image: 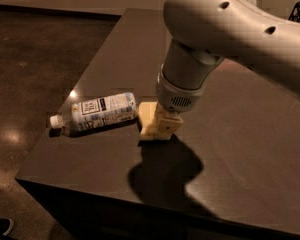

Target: Move sponge near blue plastic bottle

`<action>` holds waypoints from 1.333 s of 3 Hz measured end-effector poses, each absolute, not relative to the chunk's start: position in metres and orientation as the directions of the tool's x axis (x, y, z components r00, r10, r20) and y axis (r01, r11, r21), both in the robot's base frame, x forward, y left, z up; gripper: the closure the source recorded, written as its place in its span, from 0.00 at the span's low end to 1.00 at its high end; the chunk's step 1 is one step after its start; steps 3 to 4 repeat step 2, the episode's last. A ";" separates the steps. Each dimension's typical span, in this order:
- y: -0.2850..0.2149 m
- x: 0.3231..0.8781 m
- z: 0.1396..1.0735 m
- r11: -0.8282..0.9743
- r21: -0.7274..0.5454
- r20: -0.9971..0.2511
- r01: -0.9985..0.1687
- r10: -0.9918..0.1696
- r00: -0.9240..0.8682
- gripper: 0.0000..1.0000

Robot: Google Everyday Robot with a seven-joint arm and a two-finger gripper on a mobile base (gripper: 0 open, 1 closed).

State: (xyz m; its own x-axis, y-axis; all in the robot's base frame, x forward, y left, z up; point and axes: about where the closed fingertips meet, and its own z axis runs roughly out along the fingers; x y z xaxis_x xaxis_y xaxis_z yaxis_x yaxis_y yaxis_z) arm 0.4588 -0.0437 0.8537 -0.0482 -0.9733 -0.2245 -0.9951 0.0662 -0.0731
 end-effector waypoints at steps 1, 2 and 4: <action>-0.043 0.458 0.854 0.065 -0.074 -0.224 -0.995 -0.974 -0.047 0.12; -0.043 0.458 0.854 0.064 -0.075 -0.223 -0.995 -0.974 -0.046 0.00; -0.043 0.458 0.854 0.064 -0.075 -0.223 -0.995 -0.974 -0.046 0.00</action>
Offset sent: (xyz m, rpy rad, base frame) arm -0.0004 0.0005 -0.0001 -0.0006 -0.0007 0.0012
